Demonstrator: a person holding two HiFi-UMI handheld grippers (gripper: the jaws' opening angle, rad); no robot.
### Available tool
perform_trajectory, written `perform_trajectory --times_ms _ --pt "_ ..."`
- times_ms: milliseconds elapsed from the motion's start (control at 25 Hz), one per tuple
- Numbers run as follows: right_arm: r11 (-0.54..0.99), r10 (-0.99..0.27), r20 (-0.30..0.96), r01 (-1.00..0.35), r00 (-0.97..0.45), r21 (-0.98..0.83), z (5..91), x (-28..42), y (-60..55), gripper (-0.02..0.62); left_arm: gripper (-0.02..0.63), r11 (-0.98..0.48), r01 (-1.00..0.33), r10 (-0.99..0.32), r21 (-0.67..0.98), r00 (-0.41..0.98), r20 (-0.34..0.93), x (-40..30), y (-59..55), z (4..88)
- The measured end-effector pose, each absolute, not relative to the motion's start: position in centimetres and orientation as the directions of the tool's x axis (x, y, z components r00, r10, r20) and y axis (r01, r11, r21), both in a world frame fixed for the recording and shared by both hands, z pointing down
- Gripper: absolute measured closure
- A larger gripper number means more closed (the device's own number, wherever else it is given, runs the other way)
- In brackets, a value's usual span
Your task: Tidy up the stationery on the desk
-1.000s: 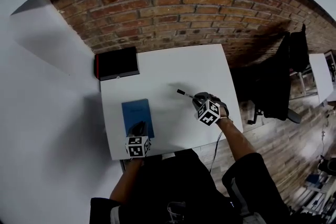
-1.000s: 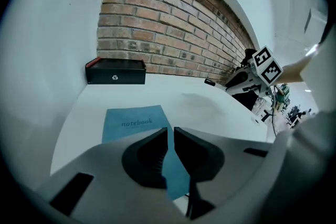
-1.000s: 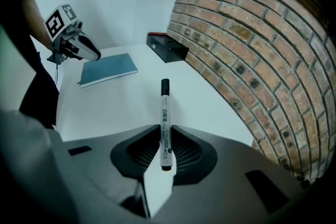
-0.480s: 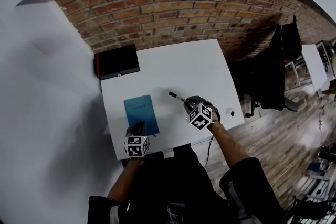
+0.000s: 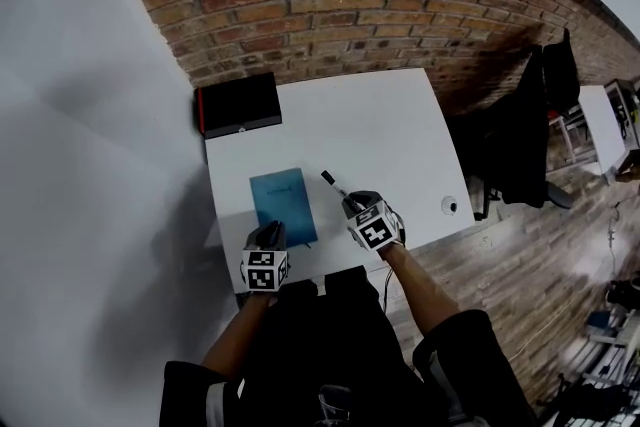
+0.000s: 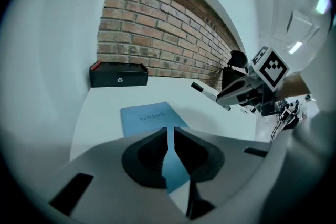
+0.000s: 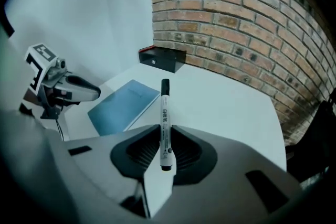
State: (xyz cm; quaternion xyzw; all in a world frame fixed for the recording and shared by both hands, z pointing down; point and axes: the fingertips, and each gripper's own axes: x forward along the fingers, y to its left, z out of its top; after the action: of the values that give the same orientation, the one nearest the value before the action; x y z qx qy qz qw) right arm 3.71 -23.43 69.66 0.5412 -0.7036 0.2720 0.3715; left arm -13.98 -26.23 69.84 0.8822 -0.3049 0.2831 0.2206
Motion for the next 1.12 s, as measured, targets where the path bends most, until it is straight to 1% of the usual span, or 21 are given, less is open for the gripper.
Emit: perform_trajectory --times_ms 160,440,760,1120 --pt "0.183 -0.57 0.807 -0.981 -0.157 -0.063 70.3 1.9 -23.7 0.514 0.555 -0.715 -0.666 -0.42 0.212 0.651 0.632 -14.9 -26.3 69.9" --pt "0.016 -0.574 0.803 -0.982 -0.161 -0.186 71.3 0.9 -24.1 0.514 0.554 -0.712 -0.673 -0.44 0.202 0.651 0.618 -15.5 -27.0 69.2" --pt "-0.182 -0.554 0.8 -0.904 -0.23 -0.386 73.3 -1.6 -23.9 0.514 0.554 -0.727 -0.66 -0.43 0.19 0.653 0.623 -16.0 -26.5 69.3" --pt "-0.261 -0.529 0.802 -0.847 -0.276 -0.464 75.1 -3.2 -23.8 0.514 0.555 -0.71 -0.677 -0.438 0.193 0.639 0.632 -17.5 -26.7 69.8"
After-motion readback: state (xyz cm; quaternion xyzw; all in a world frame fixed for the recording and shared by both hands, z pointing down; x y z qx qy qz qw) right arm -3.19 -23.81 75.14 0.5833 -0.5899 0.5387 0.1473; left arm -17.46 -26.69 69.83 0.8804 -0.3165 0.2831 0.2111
